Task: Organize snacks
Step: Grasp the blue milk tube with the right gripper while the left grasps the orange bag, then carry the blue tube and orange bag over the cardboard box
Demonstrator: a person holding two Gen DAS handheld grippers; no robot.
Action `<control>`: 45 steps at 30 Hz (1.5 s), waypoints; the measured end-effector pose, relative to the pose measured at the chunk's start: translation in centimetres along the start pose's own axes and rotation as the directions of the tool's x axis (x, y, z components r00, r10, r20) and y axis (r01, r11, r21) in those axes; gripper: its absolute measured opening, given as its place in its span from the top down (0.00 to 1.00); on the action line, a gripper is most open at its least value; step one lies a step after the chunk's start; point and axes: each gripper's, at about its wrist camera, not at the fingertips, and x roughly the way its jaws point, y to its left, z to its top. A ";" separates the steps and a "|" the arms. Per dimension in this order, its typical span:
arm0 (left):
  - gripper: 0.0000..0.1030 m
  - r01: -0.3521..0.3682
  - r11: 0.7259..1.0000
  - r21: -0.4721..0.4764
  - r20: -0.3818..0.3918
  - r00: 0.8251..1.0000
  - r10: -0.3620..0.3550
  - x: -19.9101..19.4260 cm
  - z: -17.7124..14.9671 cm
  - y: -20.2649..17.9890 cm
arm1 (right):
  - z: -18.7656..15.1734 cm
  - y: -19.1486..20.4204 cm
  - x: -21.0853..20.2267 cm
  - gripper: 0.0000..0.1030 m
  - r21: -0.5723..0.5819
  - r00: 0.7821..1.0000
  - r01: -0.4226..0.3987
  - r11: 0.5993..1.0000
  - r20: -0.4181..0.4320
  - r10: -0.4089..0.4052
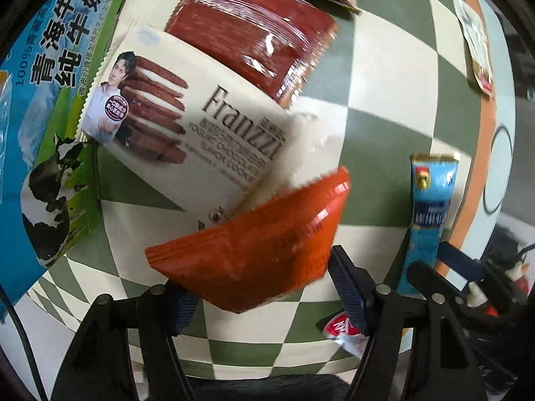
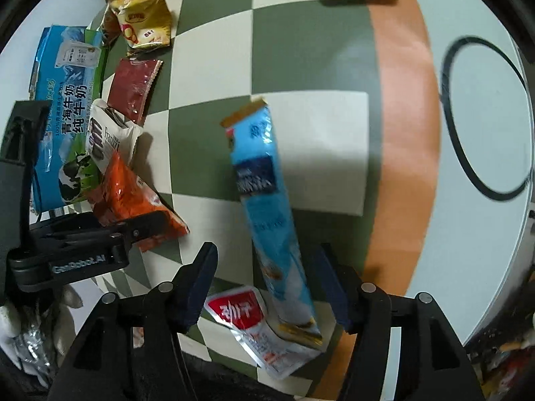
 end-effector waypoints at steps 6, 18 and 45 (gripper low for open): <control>0.33 -0.031 0.996 -0.084 0.007 0.999 0.031 -0.1 1.5 2.0 | 1.6 0.9 0.1 0.44 0.026 0.996 0.081 0.996 0.044 -0.082; 0.56 -0.127 0.991 0.048 0.162 0.980 0.117 -4.2 -0.6 -2.1 | -0.7 1.2 -0.4 0.81 0.068 0.992 0.072 0.995 0.102 -0.078; 0.56 -0.042 0.994 0.105 0.469 0.883 -0.012 -22.9 -4.3 12.8 | -2.2 17.5 -15.0 0.83 -0.001 0.897 -0.284 0.959 0.354 0.266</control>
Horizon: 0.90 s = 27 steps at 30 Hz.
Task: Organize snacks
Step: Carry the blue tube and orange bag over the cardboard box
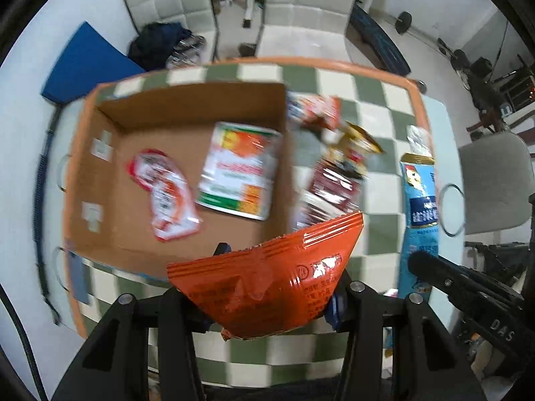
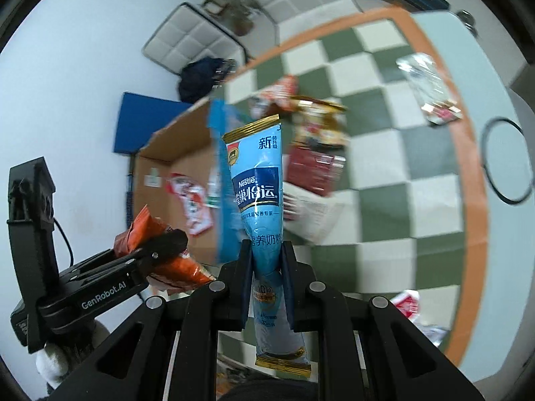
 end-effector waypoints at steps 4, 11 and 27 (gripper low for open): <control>0.56 -0.040 0.999 -0.017 0.015 0.999 0.041 -0.8 2.2 6.6 | 0.7 5.9 2.7 0.83 -0.025 1.000 -0.027 0.999 0.005 0.027; 0.56 -0.065 0.996 -0.058 -0.010 0.998 0.064 0.1 6.2 15.7 | 2.7 14.2 8.4 0.83 -0.055 1.000 -0.019 0.998 -0.005 0.018; 0.55 -0.006 0.991 -0.134 -0.191 0.981 -0.020 7.1 10.8 24.1 | 7.3 21.0 18.7 0.81 -0.086 0.994 0.094 0.992 -0.051 -0.099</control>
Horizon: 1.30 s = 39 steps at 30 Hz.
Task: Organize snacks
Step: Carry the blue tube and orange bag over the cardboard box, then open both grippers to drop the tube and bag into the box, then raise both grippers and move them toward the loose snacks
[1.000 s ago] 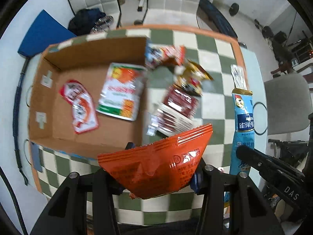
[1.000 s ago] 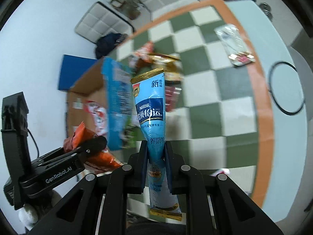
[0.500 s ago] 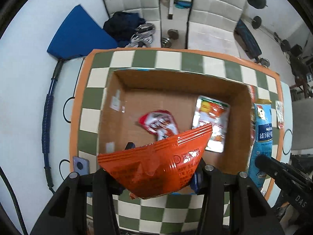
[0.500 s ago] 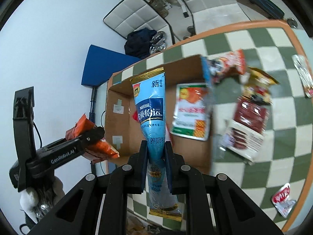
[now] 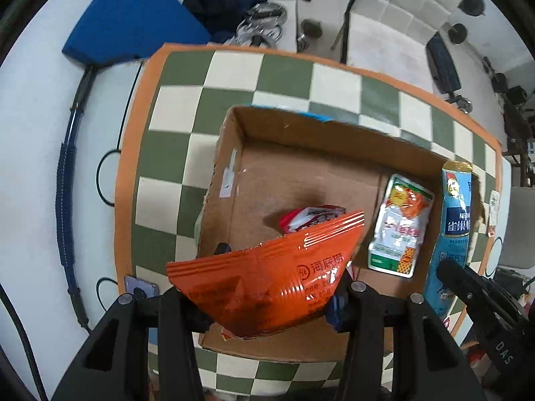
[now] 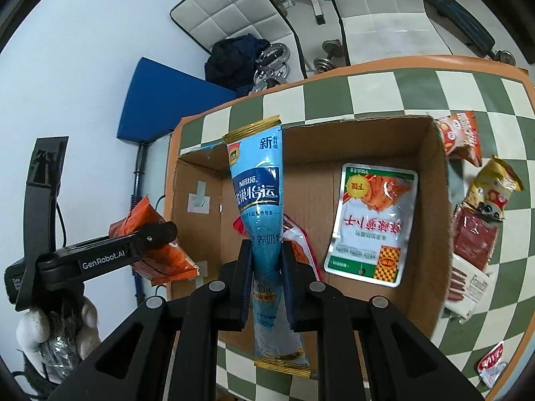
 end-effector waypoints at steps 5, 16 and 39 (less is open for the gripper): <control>0.46 0.022 1.000 -0.005 -0.030 0.999 -0.022 1.2 0.5 0.7 | 1.1 -0.3 1.8 0.35 -0.002 0.999 0.051 0.999 -0.001 -0.051; 0.17 0.019 1.000 0.011 0.045 0.999 -0.020 -0.8 0.0 0.6 | 0.5 0.5 1.0 0.14 -0.072 0.992 0.130 0.989 0.010 -0.129; 0.12 -0.027 0.994 0.109 0.282 0.960 -0.005 -9.1 -9.6 -2.1 | -6.5 3.3 -5.9 0.07 -0.180 0.958 0.270 0.946 0.148 -0.246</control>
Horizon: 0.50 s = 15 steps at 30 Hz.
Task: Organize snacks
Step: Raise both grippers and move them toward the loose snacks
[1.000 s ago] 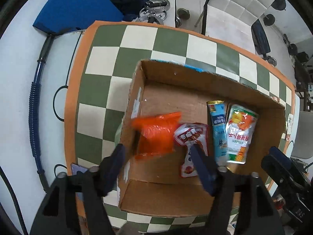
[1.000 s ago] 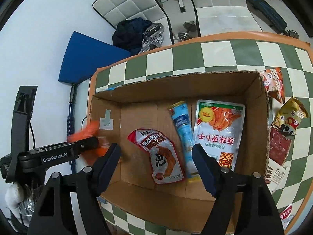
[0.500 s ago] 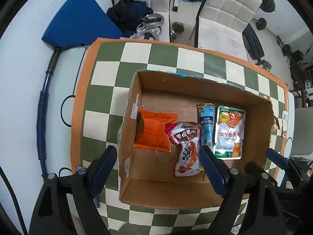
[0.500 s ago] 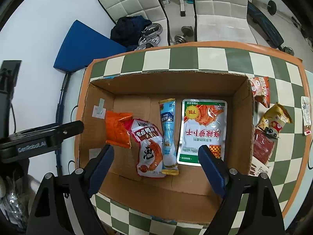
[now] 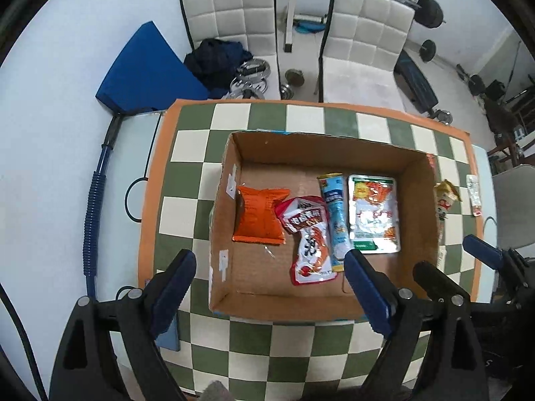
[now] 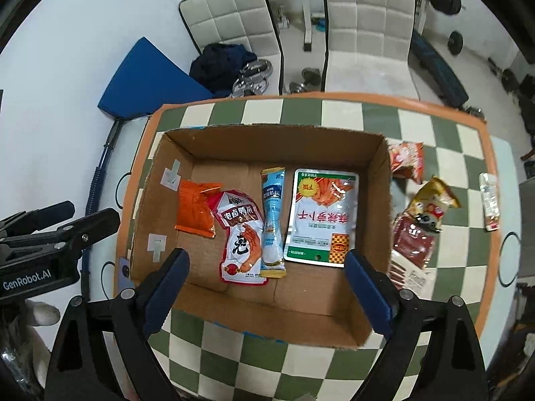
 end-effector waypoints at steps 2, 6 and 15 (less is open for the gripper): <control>0.12 0.010 1.000 0.003 0.022 1.000 -0.010 -1.0 -0.8 -0.2 | -0.6 0.2 -1.2 0.06 -0.006 1.000 0.002 1.000 0.019 -0.002; 0.12 0.031 0.999 0.010 0.053 0.998 -0.032 -2.4 -2.0 -0.5 | -1.9 0.3 -3.5 0.06 -0.007 0.999 0.000 1.000 0.054 0.000; 0.12 0.031 0.999 0.017 0.125 0.992 -0.033 -5.7 -4.0 -1.5 | -4.4 0.1 -6.9 0.06 0.010 0.995 -0.030 0.999 0.099 0.029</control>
